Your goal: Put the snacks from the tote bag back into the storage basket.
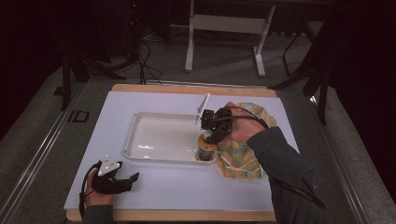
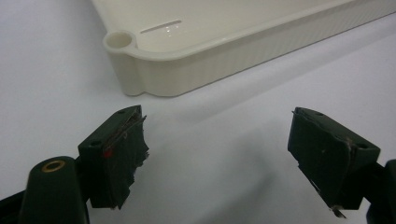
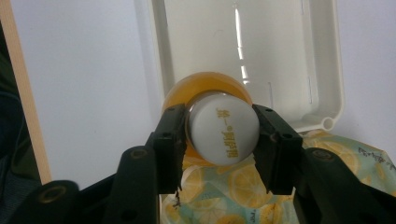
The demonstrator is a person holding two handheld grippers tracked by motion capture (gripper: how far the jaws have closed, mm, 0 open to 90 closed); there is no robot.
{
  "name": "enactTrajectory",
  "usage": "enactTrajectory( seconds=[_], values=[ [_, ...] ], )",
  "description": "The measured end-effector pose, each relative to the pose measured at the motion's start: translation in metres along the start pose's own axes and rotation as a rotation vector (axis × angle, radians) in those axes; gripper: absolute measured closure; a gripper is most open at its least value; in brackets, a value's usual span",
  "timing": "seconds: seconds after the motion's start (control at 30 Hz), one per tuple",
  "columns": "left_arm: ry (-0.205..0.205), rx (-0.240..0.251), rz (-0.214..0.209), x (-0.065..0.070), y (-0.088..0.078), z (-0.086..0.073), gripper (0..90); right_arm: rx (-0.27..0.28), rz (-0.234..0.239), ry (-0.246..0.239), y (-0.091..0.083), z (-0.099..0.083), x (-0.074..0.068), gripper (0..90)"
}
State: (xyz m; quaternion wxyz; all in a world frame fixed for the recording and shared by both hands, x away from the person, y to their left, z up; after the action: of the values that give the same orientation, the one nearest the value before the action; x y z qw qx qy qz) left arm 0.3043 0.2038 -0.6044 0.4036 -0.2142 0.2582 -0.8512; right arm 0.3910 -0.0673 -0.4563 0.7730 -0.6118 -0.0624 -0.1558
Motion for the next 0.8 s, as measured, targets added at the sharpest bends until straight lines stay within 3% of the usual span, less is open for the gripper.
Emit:
enactTrajectory(
  seconds=[0.23,0.6,0.8],
  values=[
    [-0.001,0.000,-0.001,0.0001,0.0000,0.0000,19.2,-0.001,0.014,-0.001,0.0029,-0.0008,-0.0015,52.2],
    [-0.001,0.000,-0.001,0.0001,-0.0002,0.0000,19.2,0.020,-0.004,0.013,0.0021,-0.0001,0.0019,47.9],
    [0.000,0.001,-0.001,0.0000,-0.0001,0.0001,19.2,0.048,-0.012,0.027,-0.0008,0.0021,0.0042,40.2]
  ],
)
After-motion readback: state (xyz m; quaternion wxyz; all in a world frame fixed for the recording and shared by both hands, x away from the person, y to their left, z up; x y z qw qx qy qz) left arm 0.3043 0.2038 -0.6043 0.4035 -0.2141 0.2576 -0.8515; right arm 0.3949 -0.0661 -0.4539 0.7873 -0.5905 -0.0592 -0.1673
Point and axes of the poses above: each handheld gripper's, and its own axes: y roughly forward along the jaws, z roughly out of its top, x roughly to its right, the point moved 10 cm from there along y, roughly forward along the jaws, and after that the axes turned 9 degrees about -z, right-handed, at the moved point
